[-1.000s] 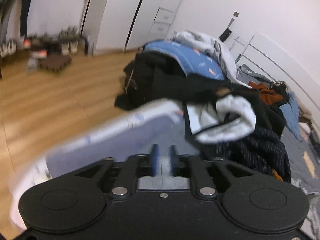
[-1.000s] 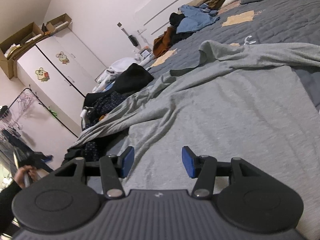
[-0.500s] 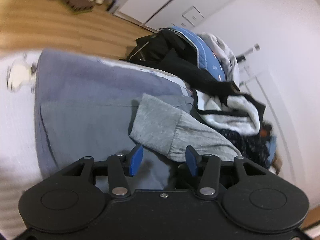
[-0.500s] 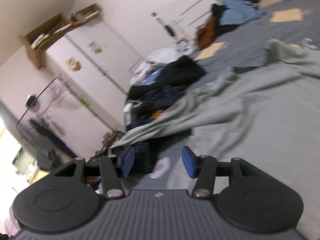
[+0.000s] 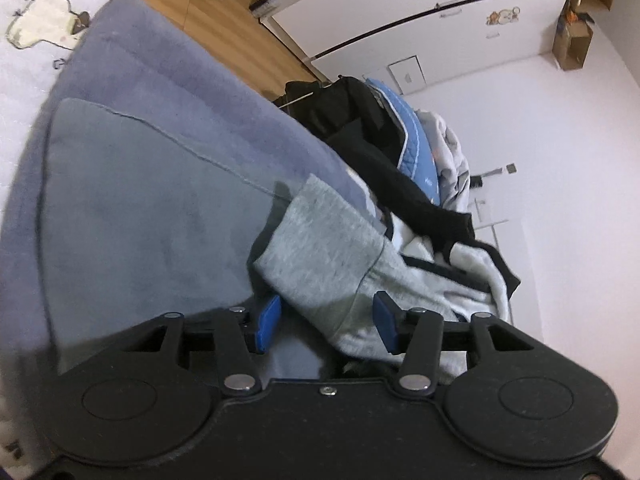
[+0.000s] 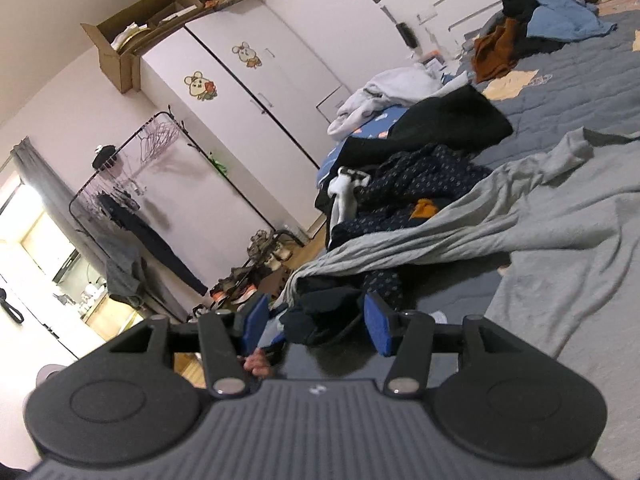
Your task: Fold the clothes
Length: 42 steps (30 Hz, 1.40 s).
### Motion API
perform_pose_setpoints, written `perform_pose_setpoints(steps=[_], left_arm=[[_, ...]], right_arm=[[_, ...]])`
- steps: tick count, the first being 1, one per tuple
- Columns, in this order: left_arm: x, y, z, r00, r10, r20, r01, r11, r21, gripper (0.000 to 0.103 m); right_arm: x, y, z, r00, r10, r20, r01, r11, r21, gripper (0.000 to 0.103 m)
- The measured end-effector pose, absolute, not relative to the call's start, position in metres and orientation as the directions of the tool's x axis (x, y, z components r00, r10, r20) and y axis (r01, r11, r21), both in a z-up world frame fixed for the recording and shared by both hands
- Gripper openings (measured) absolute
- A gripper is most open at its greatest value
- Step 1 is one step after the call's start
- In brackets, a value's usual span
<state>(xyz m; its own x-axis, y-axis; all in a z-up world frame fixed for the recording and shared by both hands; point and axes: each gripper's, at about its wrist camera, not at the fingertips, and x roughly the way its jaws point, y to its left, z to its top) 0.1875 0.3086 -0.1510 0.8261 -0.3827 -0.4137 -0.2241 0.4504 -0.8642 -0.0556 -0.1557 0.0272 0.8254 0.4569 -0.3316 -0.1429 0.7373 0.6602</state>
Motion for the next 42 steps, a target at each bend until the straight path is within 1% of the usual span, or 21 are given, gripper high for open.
perform_pose_setpoints(steps=[1,3,7,10,13,15,17,18,19,20,22,24,25,29,36,39,42], left_arm=[[0.190,0.308,-0.145,0.828,-0.367,-0.424,-0.217,0.488,-0.845,0.007],[0.191,0.312,-0.131,0.848,-0.327,-0.417,-0.205,0.523,-0.827,0.007],[0.194,0.335,-0.088,0.897,-0.257,-0.360,-0.167,0.558,-0.813,0.007],[0.199,0.345,-0.048,0.925,-0.232,-0.300,-0.111,0.591,-0.799,0.006],[0.212,0.342,-0.017,0.934,-0.218,-0.283,-0.081,0.641,-0.763,0.006],[0.227,0.335,-0.007,0.919,-0.249,-0.306,-0.065,0.670,-0.740,0.006],[0.238,0.322,-0.001,0.897,-0.257,-0.359,-0.071,0.719,-0.691,0.007],[0.240,0.317,-0.001,0.881,-0.270,-0.388,-0.073,0.733,-0.677,0.009],[0.242,0.312,-0.001,0.864,-0.282,-0.416,-0.075,0.745,-0.662,0.013],[0.237,0.308,0.001,0.857,-0.293,-0.425,-0.056,0.766,-0.640,0.016],[0.224,0.298,0.004,0.843,-0.312,-0.438,-0.010,0.805,-0.593,0.035],[0.207,0.282,0.008,0.818,-0.337,-0.466,0.064,0.859,-0.508,0.041],[0.196,0.273,0.010,0.805,-0.363,-0.469,0.127,0.878,-0.460,0.041],[0.151,0.233,0.020,0.736,-0.469,-0.488,0.325,0.877,-0.354,0.041],[0.071,0.163,0.030,0.561,-0.642,-0.523,0.600,0.750,-0.278,0.041],[0.036,0.138,0.023,0.490,-0.667,-0.561,0.687,0.692,-0.223,0.041],[0.011,0.118,0.008,0.431,-0.674,-0.600,0.732,0.650,-0.204,0.041]], right_arm=[[-0.056,-0.154,0.027,0.825,0.457,-0.333,-0.141,0.737,0.661,0.052],[-0.057,-0.153,0.027,0.824,0.457,-0.335,-0.137,0.734,0.665,0.052],[-0.062,-0.157,0.025,0.831,0.445,-0.334,-0.119,0.729,0.674,0.052],[-0.064,-0.163,0.022,0.841,0.431,-0.329,-0.101,0.721,0.685,0.052],[-0.069,-0.169,0.020,0.850,0.414,-0.326,-0.087,0.720,0.689,0.052],[-0.072,-0.173,0.019,0.856,0.401,-0.326,-0.076,0.722,0.688,0.052],[-0.077,-0.178,0.018,0.862,0.385,-0.330,-0.062,0.726,0.685,0.052],[-0.080,-0.182,0.017,0.865,0.376,-0.333,-0.053,0.728,0.684,0.052],[-0.084,-0.185,0.017,0.867,0.366,-0.336,-0.043,0.729,0.683,0.052],[-0.088,-0.188,0.016,0.869,0.355,-0.343,-0.031,0.734,0.679,0.052],[-0.101,-0.199,0.012,0.872,0.328,-0.363,-0.002,0.744,0.668,0.052],[-0.117,-0.210,0.007,0.871,0.296,-0.393,0.038,0.755,0.654,0.052],[-0.125,-0.217,0.004,0.869,0.279,-0.409,0.060,0.760,0.647,0.052],[-0.168,-0.244,-0.013,0.860,0.191,-0.474,0.171,0.767,0.619,0.052],[-0.235,-0.277,-0.032,0.839,0.070,-0.539,0.324,0.732,0.599,0.052],[-0.255,-0.285,-0.035,0.824,0.045,-0.564,0.356,0.735,0.578,0.052],[-0.271,-0.290,-0.037,0.801,0.017,-0.598,0.390,0.742,0.545,0.052]])
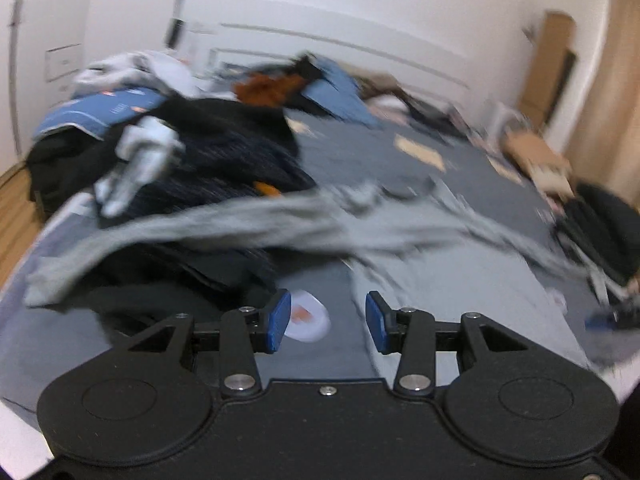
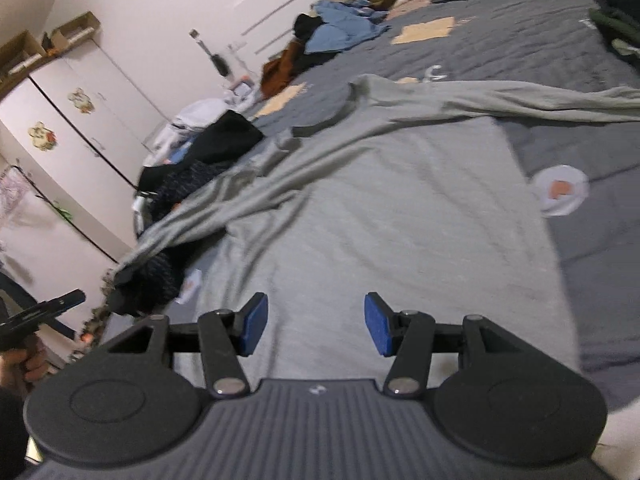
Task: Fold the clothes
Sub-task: 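Release the sleeve with the left tool and raise it over the bed, then lower both tools to the grey shirt hem at the bed edge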
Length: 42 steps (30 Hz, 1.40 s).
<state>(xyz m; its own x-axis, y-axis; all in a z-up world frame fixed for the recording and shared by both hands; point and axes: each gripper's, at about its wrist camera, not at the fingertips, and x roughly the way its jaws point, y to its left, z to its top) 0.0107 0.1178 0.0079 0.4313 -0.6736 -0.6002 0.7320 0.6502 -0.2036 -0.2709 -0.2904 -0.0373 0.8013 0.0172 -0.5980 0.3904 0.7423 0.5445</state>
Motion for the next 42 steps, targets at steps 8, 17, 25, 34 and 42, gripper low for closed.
perform_pose_setpoints(steps=[8,17,25,34,42], left_arm=[[-0.025,0.094,-0.051,0.318,-0.648,-0.692,0.749,0.619,-0.236,0.042],[-0.053,0.090,-0.090,0.262,-0.618,-0.741,0.713,0.641,-0.283,0.042],[-0.066,0.087,-0.106,0.249,-0.611,-0.751,0.698,0.651,-0.298,0.043],[-0.069,0.080,-0.116,0.235,-0.608,-0.758,0.694,0.651,-0.307,0.043],[-0.067,0.072,-0.126,0.224,-0.601,-0.767,0.686,0.657,-0.314,0.046]], right_arm=[[-0.324,-0.316,-0.060,0.742,-0.062,-0.668,0.505,0.707,0.495,0.052],[-0.365,-0.327,-0.083,0.704,-0.082,-0.705,0.562,0.671,0.484,0.052],[-0.374,-0.326,-0.093,0.683,-0.073,-0.727,0.569,0.677,0.467,0.052],[-0.382,-0.339,-0.104,0.659,-0.086,-0.747,0.601,0.657,0.455,0.052],[-0.366,-0.343,-0.117,0.638,-0.091,-0.765,0.609,0.668,0.428,0.052]])
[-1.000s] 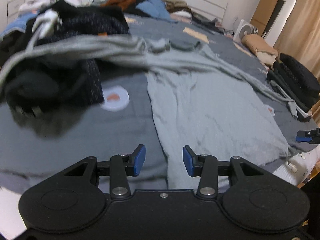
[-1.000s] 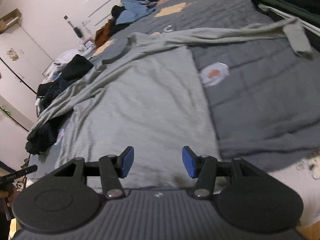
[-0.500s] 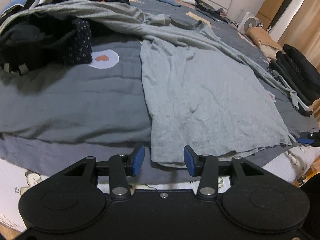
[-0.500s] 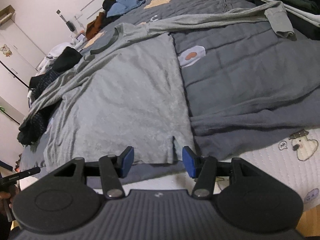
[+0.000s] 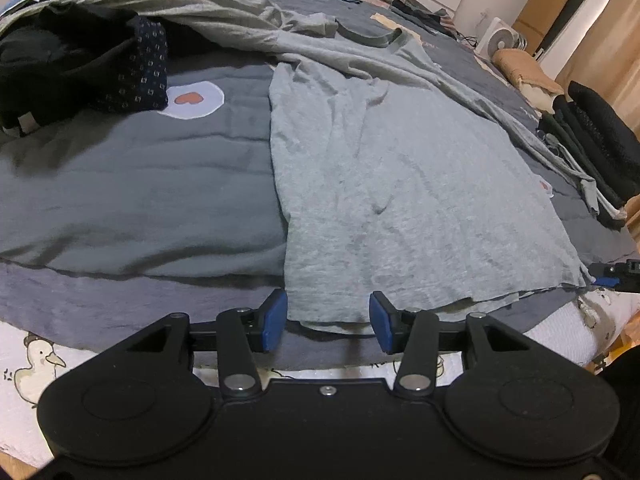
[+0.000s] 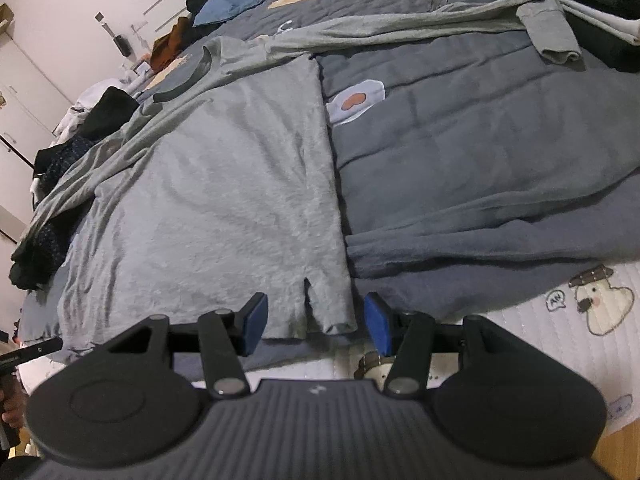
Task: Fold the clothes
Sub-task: 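Lower both tools to the grey shirt hem at the bed edge, then pinch the shirt hem with the left tool while the right tool pinches beside it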
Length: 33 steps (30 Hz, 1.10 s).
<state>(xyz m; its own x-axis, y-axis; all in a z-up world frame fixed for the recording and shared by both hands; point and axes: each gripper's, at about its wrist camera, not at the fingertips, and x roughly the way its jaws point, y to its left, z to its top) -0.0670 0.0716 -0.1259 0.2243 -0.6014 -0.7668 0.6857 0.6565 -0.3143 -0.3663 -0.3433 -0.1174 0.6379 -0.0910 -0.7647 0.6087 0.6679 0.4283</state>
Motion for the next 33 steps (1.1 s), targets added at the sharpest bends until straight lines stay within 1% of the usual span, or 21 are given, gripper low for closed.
perform_pose_setpoints(steps=[3,7,8,9,11,12,13,14,15,16,17,28,33], left_arm=[[-0.066,0.071,-0.131,0.220,-0.599,-0.770,0.675,0.663,-0.323,0.046],[-0.065,0.069,-0.135,0.214,-0.609,-0.764,0.658,0.668,-0.348,0.046],[-0.064,0.068,-0.135,0.214,-0.611,-0.762,0.653,0.669,-0.354,0.046],[-0.064,0.068,-0.136,0.209,-0.617,-0.758,0.651,0.667,-0.363,0.046],[-0.063,0.066,-0.136,0.197,-0.628,-0.753,0.654,0.656,-0.376,0.046],[-0.064,0.064,-0.136,0.183,-0.631,-0.753,0.662,0.646,-0.380,0.041],[-0.065,0.062,-0.135,0.178,-0.636,-0.751,0.681,0.631,-0.373,0.025],[-0.067,0.060,-0.134,0.172,-0.640,-0.748,0.699,0.615,-0.365,0.018],[-0.068,0.059,-0.133,0.175,-0.642,-0.746,0.704,0.611,-0.361,0.014],[-0.070,0.059,-0.132,0.171,-0.649,-0.742,0.711,0.602,-0.363,0.008],[-0.071,0.059,-0.131,0.167,-0.656,-0.736,0.718,0.592,-0.365,0.006],[-0.098,0.068,-0.102,0.110,-0.704,-0.702,0.800,0.482,-0.358,0.004],[-0.112,0.083,-0.084,0.073,-0.714,-0.696,0.832,0.428,-0.352,0.004]], right_arm=[[-0.362,-0.342,-0.122,0.641,-0.079,-0.763,0.606,0.663,0.440,0.052],[-0.358,-0.341,-0.126,0.659,-0.057,-0.750,0.598,0.645,0.477,0.046],[-0.358,-0.341,-0.127,0.664,-0.054,-0.746,0.597,0.638,0.486,0.036],[-0.358,-0.342,-0.127,0.666,-0.051,-0.744,0.600,0.629,0.494,0.022],[-0.360,-0.344,-0.130,0.669,-0.041,-0.742,0.611,0.599,0.518,0.007],[-0.361,-0.346,-0.131,0.671,-0.036,-0.740,0.616,0.583,0.530,0.007],[-0.363,-0.347,-0.131,0.679,-0.032,-0.733,0.618,0.564,0.548,0.006],[-0.366,-0.348,-0.130,0.687,-0.033,-0.726,0.618,0.552,0.560,0.006],[-0.368,-0.348,-0.129,0.694,-0.034,-0.719,0.618,0.541,0.571,0.006],[-0.371,-0.349,-0.126,0.704,-0.038,-0.709,0.615,0.533,0.582,0.005],[-0.374,-0.349,-0.123,0.713,-0.042,-0.700,0.612,0.524,0.592,0.005],[-0.410,-0.356,-0.080,0.788,-0.071,-0.612,0.567,0.473,0.675,0.005],[-0.429,-0.359,-0.064,0.789,-0.057,-0.611,0.560,0.475,0.679,0.005]])
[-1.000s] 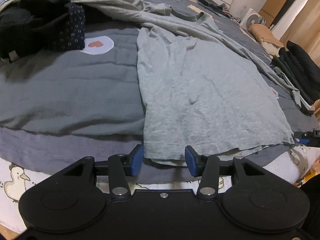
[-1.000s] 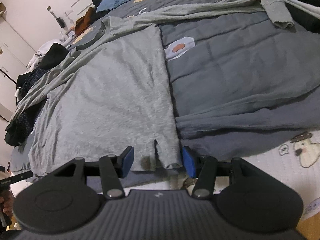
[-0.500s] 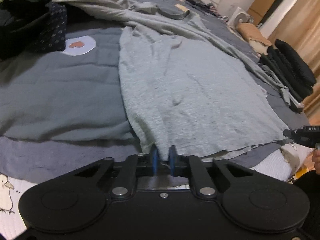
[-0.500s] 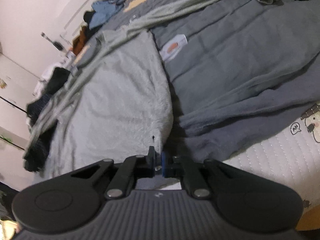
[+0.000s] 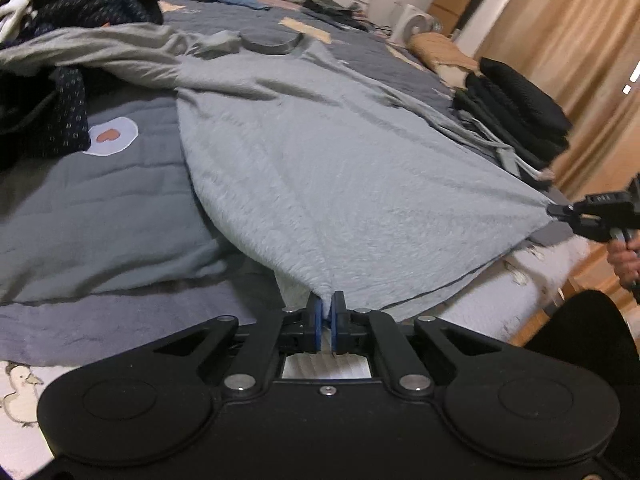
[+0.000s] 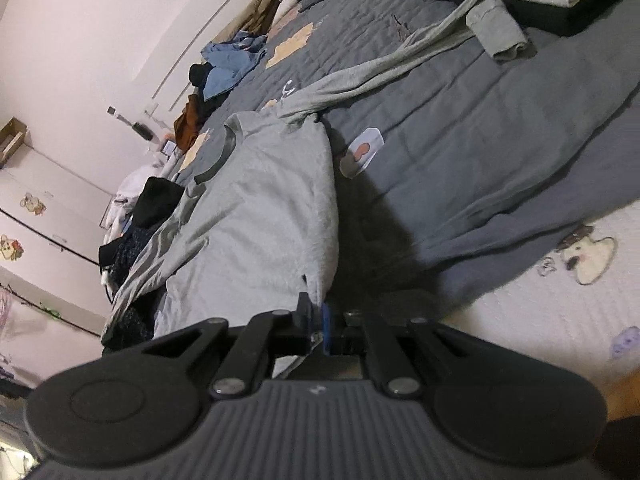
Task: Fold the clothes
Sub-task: 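Pinch the shirt hem with the left tool while the right tool pinches beside it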
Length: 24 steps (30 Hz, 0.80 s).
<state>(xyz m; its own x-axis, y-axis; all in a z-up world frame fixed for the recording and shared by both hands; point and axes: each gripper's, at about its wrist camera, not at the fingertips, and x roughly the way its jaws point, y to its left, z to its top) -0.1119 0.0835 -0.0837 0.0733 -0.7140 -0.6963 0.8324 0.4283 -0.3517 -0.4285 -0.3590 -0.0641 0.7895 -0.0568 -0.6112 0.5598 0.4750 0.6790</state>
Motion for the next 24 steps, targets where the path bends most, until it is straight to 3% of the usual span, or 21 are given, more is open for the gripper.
perform_pose_setpoints(steps=[13,21,23,24], left_arm=[[-0.144,0.100,-0.083,0.011,-0.641,-0.768,0.867,0.388,-0.312,0.004],[-0.141,0.106,-0.081,0.093,-0.591,-0.801,0.839,0.479,-0.257,0.007],[-0.140,0.114,-0.075,0.133,-0.589,-0.797,0.829,0.507,-0.236,0.012],[-0.139,0.119,-0.070,0.154,-0.590,-0.792,0.820,0.524,-0.230,0.024]], right_arm=[[-0.474,-0.329,-0.076,0.694,-0.016,-0.719,0.627,0.504,0.594,0.005],[-0.461,-0.317,-0.086,0.561,-0.104,-0.821,0.697,0.594,0.402,0.010],[-0.465,-0.316,-0.080,0.563,-0.132,-0.816,0.693,0.614,0.378,0.010],[-0.467,-0.315,-0.077,0.564,-0.148,-0.812,0.690,0.625,0.365,0.011]])
